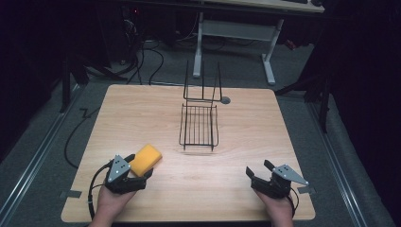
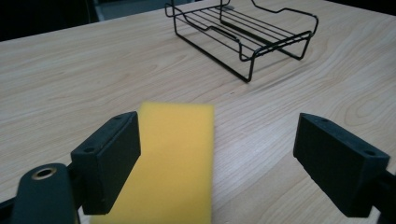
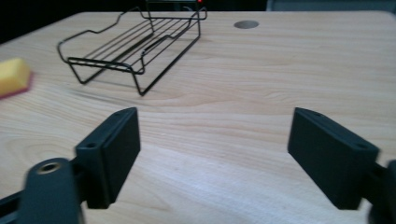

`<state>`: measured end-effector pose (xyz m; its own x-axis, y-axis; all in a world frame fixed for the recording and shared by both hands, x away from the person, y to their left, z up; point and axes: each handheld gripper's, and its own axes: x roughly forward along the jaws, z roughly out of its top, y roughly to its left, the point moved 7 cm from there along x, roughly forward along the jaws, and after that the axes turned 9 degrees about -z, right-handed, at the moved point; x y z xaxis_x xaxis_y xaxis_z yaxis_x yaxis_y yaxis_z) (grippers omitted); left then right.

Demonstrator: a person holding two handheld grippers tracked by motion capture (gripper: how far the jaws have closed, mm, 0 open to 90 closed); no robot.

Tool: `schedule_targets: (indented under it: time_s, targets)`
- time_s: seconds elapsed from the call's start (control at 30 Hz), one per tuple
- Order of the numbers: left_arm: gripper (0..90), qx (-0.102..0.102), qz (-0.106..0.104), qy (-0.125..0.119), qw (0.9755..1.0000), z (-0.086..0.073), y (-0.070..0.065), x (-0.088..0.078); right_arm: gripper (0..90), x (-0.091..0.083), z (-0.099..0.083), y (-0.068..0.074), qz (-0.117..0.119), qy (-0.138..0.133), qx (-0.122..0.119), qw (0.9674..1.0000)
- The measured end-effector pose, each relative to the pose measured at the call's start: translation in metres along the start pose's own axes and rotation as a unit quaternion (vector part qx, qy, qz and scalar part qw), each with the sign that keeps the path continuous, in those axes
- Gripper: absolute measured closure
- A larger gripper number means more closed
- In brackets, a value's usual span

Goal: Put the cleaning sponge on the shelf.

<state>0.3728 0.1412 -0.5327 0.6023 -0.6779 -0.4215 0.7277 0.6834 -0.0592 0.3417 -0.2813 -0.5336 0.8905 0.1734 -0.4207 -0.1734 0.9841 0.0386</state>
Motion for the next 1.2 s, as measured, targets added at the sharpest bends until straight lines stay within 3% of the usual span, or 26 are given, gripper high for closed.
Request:
schedule_targets:
  time_s: [0.07, 0.27, 0.87, 0.93, 1.2]
  targets:
    - [15.6, -0.001, 0.000, -0.001, 1.0000, 0.000, 0.001, 0.000, 15.8, 0.000, 0.001, 0.001, -0.008, -0.012, -0.021, 0.9997]
    - [15.6, -0.004, 0.004, 0.000, 1.0000, 0.000, 0.004, -0.002, 15.2, -0.001, 0.002, 0.004, -0.001, -0.016, -0.041, 0.9990]
    - [16.4, -0.005, 0.007, 0.003, 1.0000, 0.000, 0.009, -0.004, 15.5, -0.003, 0.002, 0.001, -0.006, -0.026, -0.036, 0.9990]
    - [17.3, -0.012, 0.008, 0.002, 0.9999, -0.001, 0.012, -0.007, 15.5, -0.001, 0.002, 0.002, -0.003, -0.023, -0.045, 0.9987]
    - [19.2, -0.034, 0.021, 0.001, 0.9992, -0.005, 0.028, -0.013, 15.6, 0.001, 0.000, 0.000, -0.001, -0.015, -0.038, 0.9992]
